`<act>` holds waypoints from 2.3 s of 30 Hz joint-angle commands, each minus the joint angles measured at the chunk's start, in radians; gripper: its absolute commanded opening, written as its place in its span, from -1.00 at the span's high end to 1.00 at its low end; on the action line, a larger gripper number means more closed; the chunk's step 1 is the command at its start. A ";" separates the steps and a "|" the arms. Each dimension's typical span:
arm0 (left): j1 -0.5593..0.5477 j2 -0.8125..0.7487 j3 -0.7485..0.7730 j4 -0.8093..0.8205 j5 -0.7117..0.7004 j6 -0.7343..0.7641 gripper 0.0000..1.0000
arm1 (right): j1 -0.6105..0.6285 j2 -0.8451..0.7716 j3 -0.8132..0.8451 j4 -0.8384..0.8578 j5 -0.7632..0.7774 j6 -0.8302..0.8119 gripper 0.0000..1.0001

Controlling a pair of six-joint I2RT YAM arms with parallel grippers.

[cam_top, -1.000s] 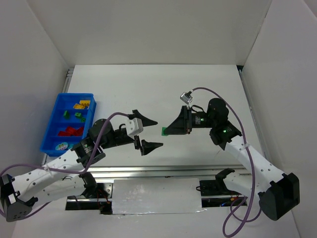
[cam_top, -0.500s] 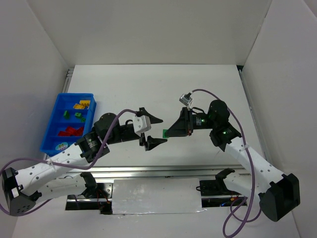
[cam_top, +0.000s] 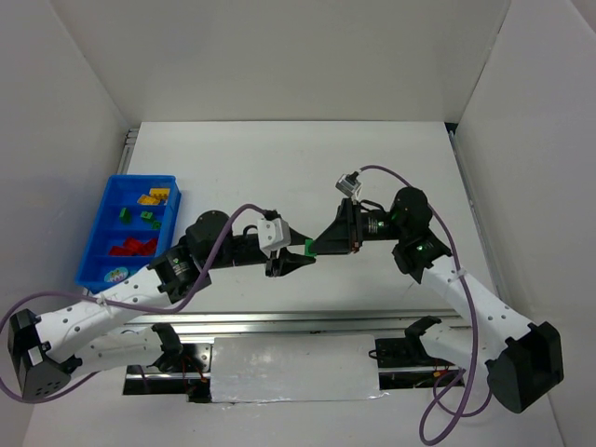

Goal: Sort the legos into containers by color

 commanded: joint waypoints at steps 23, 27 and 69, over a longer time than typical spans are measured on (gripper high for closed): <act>0.201 -0.018 0.108 -0.295 -1.023 -0.394 1.00 | -0.269 -0.155 0.017 -0.401 0.150 -0.368 -0.97; 0.758 0.224 0.323 -0.768 -1.074 -0.764 1.00 | -0.271 -0.208 0.092 -0.605 0.297 -0.524 -0.98; 1.128 0.436 0.408 -0.717 -0.746 -0.737 -0.99 | -0.269 -0.268 0.106 -0.721 0.375 -0.608 -0.99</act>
